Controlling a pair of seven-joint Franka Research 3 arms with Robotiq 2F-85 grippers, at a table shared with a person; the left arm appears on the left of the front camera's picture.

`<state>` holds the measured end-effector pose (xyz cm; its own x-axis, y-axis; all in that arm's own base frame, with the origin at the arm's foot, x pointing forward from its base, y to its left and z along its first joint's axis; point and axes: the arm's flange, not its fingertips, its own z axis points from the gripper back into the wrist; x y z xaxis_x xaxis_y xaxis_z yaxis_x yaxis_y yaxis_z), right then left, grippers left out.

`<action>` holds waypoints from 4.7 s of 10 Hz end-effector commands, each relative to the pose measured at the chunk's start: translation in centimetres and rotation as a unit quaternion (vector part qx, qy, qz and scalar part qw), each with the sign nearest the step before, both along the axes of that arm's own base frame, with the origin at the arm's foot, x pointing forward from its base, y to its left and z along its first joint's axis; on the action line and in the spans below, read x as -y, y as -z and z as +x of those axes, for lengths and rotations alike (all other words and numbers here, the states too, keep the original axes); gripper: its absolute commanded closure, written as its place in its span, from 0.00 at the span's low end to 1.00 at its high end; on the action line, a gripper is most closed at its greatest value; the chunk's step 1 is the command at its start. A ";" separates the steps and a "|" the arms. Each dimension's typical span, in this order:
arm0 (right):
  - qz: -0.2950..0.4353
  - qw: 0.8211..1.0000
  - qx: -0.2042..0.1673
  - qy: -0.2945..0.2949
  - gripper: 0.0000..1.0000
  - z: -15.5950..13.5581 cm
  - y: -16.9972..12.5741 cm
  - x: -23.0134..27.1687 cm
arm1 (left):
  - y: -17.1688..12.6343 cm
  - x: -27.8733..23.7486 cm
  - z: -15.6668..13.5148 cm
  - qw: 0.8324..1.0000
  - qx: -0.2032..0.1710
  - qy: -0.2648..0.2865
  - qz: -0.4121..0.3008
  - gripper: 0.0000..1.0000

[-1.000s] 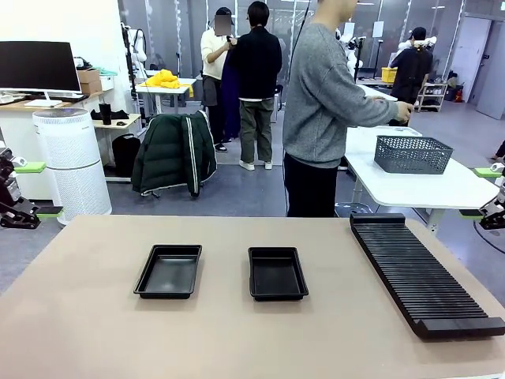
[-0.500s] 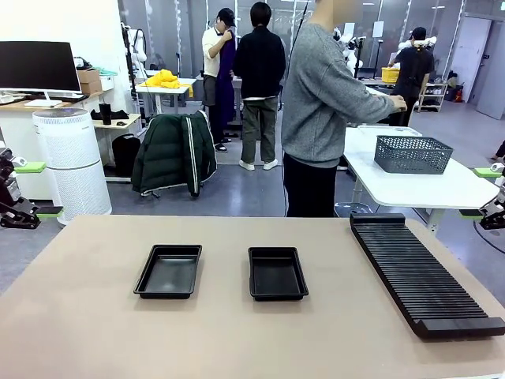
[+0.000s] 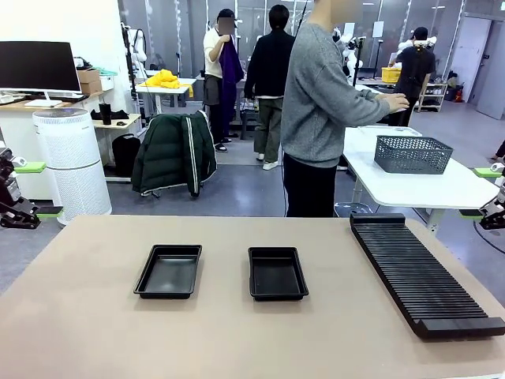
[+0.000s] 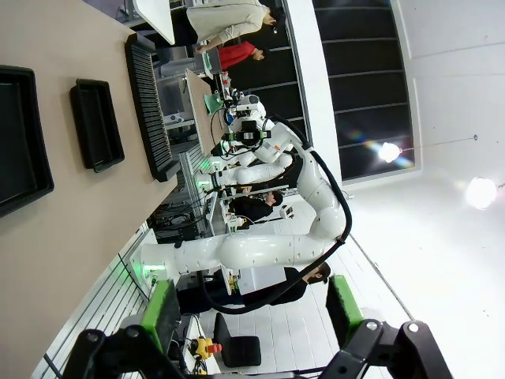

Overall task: Inspect and transfer BCBs to ESD trays.
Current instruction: Pick up the Blank PCB from the PCB Rack and place it in the left ESD tray.

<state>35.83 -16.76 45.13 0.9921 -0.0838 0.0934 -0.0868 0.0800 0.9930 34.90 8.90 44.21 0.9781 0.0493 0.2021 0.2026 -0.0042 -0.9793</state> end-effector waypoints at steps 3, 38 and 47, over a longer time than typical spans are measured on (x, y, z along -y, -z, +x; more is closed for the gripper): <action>-0.008 1.000 0.001 0.003 0.00 0.0 -0.1 0.0 | -0.1 0.0 -0.1 1.000 0.002 -0.001 0.000 0.00; -0.008 1.000 0.001 0.003 0.00 0.0 -0.1 0.0 | -0.1 0.0 -0.1 1.000 0.002 -0.001 0.000 0.00; -0.008 1.000 0.001 0.003 0.00 0.0 -0.1 0.0 | -0.1 0.0 -0.1 1.000 0.002 -0.001 0.000 0.00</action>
<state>35.83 -16.76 45.13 0.9921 -0.0838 0.0935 -0.0868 0.0801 0.9930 34.90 8.90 44.21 0.9781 0.0493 0.2021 0.2026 -0.0042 -0.9793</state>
